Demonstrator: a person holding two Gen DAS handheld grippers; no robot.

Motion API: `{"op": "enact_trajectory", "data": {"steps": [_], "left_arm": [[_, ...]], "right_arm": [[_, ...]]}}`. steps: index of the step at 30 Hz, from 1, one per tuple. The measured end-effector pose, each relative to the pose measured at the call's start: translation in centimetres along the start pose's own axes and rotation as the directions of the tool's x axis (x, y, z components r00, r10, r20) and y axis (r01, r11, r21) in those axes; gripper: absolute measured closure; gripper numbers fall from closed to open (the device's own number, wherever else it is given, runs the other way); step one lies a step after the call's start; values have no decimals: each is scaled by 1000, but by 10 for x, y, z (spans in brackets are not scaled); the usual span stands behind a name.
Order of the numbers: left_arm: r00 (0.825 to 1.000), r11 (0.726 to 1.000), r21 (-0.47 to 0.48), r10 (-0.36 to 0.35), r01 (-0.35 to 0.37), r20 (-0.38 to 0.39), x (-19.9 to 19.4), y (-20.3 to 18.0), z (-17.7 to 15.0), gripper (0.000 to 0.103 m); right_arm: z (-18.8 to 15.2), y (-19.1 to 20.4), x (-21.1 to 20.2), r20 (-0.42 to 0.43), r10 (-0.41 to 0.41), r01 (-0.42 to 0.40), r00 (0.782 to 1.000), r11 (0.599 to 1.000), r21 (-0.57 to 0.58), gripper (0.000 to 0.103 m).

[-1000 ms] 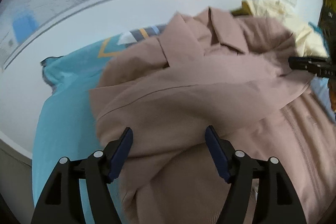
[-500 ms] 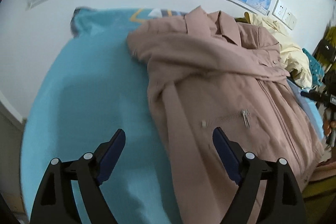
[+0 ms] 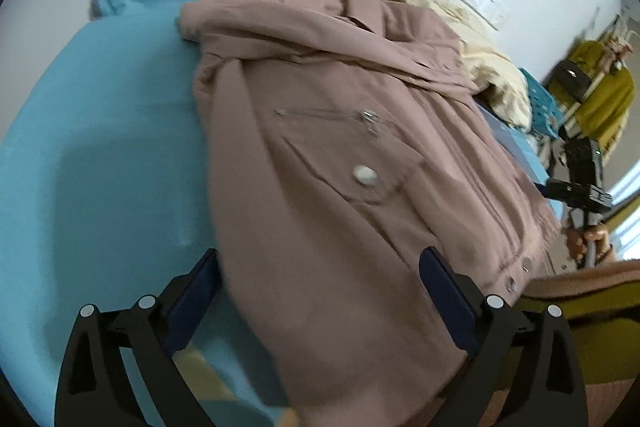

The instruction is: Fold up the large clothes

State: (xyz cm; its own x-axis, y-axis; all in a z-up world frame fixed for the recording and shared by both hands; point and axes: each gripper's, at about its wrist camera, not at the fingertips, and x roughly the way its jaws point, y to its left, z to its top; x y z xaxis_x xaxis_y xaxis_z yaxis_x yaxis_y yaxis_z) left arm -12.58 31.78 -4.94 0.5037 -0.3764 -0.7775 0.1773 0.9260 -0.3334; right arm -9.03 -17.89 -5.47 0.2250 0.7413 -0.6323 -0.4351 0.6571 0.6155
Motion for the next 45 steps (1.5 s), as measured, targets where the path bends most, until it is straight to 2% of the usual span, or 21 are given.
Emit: {"op": "enact_trajectory", "data": {"steps": [2,4,5,7,9,12,15,17,18,19,20,22,24,26,28,32,36,38,40,43,45], "left_arm": [[999,999,2,-49,49,-8,2,-7,-6,9],[992,991,-18,-129,129,-13,3,-14,-12,7],[991,991,-5,-136,136,-17,3,-19,-17,7],[993,993,25,-113,114,-24,3,-25,-21,7],[993,993,13,-118,119,-15,4,-25,-21,7],[993,993,-12,-114,114,-5,9,-26,-15,7],[997,997,-15,-79,79,1,16,-32,-9,16],[999,998,-36,-42,43,5,18,-35,-5,31],[1000,999,-45,-26,26,4,18,-33,-4,45],[1000,998,-55,-5,5,0,19,-32,-3,56],[1000,998,-67,19,-18,2,19,-31,-2,61],[1000,995,-101,27,-26,8,18,-25,-2,77],[999,988,-153,21,-17,24,15,-18,-4,89],[999,983,-182,14,-5,47,8,-15,-5,97],[995,979,-200,-24,43,98,-6,-18,-5,99],[984,972,-216,-60,96,167,-39,-22,-4,100],[968,972,-196,-78,127,238,-77,-29,-10,100],[961,969,-201,-85,141,263,-95,-28,-19,100],[959,969,-206,-79,139,274,-102,-29,-26,100],[968,963,-239,-69,128,241,-92,-23,-35,100],[974,952,-274,-75,133,212,-80,-15,-37,100]], "right_arm": [[-2,6,4,-10,26,-26,1000,1000,-9,11],[-7,14,10,-40,73,-74,997,997,-35,11],[-10,17,11,-45,71,-73,996,996,-52,11],[-11,16,10,-39,83,-85,996,995,-55,11],[-10,12,10,-27,106,-107,994,994,-37,11],[-8,18,16,-32,111,-113,993,991,-70,11],[-5,24,23,-29,136,-138,990,987,-79,13],[-4,24,33,-35,164,-166,986,985,-51,38],[-3,24,36,-33,151,-152,988,987,-52,42],[-3,23,37,-33,154,-155,988,987,-42,52],[-2,16,38,-26,179,-179,983,984,3,66],[-5,3,37,-11,228,-226,974,971,81,84],[-10,-3,31,19,268,-268,963,957,107,88],[-11,0,20,53,312,-316,949,943,102,92],[-10,9,3,99,369,-377,924,923,77,93],[-8,40,-37,161,401,-401,902,916,-33,94],[-20,63,-65,153,453,-441,878,891,-111,94],[-28,68,-72,141,455,-439,879,889,-128,94],[-35,66,-69,123,442,-433,888,896,-96,94],[-42,52,-59,105,420,-421,901,907,-14,94],[-41,50,-62,127,437,-440,890,898,-7,94]]}}
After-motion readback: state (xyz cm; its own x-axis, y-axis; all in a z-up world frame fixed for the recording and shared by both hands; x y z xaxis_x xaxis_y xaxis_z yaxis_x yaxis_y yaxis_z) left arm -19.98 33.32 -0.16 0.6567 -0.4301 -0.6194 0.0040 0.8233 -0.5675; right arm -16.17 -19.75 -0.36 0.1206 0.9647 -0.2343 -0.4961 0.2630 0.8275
